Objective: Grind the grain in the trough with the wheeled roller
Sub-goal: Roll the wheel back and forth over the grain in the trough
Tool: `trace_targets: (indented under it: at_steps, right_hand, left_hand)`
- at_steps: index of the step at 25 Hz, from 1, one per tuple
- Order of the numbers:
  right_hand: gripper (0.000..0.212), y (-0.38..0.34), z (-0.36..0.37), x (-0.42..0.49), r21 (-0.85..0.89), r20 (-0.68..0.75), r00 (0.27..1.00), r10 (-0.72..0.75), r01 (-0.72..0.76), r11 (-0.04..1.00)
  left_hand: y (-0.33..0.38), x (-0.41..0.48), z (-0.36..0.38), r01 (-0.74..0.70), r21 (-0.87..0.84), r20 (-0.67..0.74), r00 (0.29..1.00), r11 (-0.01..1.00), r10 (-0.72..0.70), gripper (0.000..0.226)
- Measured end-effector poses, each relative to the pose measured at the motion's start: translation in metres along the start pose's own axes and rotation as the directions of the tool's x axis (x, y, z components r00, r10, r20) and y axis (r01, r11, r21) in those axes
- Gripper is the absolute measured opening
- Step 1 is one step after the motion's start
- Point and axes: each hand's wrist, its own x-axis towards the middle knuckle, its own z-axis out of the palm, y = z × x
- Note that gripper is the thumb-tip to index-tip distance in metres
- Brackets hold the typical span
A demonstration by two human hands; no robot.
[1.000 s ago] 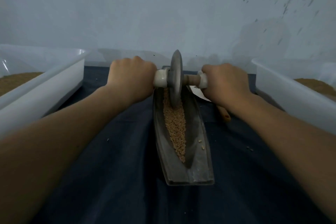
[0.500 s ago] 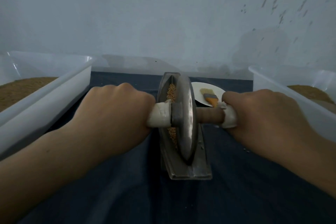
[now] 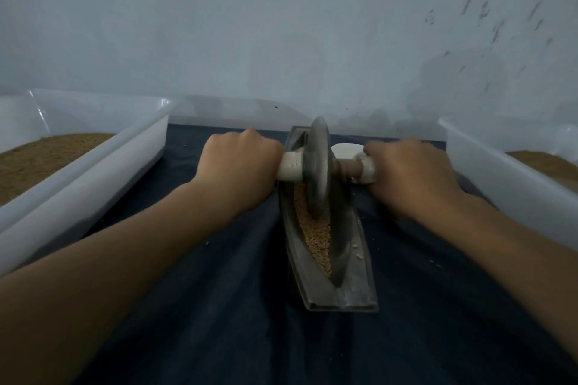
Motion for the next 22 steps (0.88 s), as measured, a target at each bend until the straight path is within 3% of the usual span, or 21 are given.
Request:
trace_targets:
  at_steps: [3,6,9,11,13,18,22]
  right_hand:
    - [0.025,0.003,-0.037,-0.052,0.093,-0.07,0.989,-0.13,0.136,0.986]
    - [0.028,0.005,-0.058,-0.066,0.123,-0.115,0.975,-0.189,0.202,0.971]
    - [0.025,-0.001,-0.038,-0.047,0.008,-0.109,0.988,-0.113,0.114,0.993]
    - [0.021,-0.004,-0.012,-0.017,-0.039,-0.073,0.997,-0.029,0.026,0.999]
    - [0.019,-0.005,0.008,0.015,0.005,-0.019,0.999,0.037,-0.036,0.999]
    - [0.017,0.0,0.016,0.021,0.093,0.025,0.998,0.052,-0.054,0.994]
    - [0.025,0.006,-0.024,-0.039,0.033,-0.041,0.996,-0.077,0.078,0.996]
  left_hand:
    - [-0.004,-0.043,-0.042,-0.142,0.041,-0.096,0.985,0.989,0.145,0.046]
    - [-0.013,-0.057,-0.06,-0.152,-0.038,-0.097,0.984,0.988,0.148,0.048]
    - [-0.007,-0.042,-0.04,-0.073,-0.02,-0.029,0.997,0.997,0.072,0.045]
    - [-0.002,-0.022,-0.009,-0.02,0.038,0.012,1.0,0.999,0.019,0.025]
    - [0.002,0.011,0.01,0.041,0.025,0.006,0.999,0.999,-0.041,0.007]
    - [0.001,0.027,0.005,-0.015,0.04,0.032,0.999,0.999,0.013,0.003]
    - [-0.005,-0.031,-0.03,-0.077,0.017,0.06,0.995,0.997,0.076,0.034]
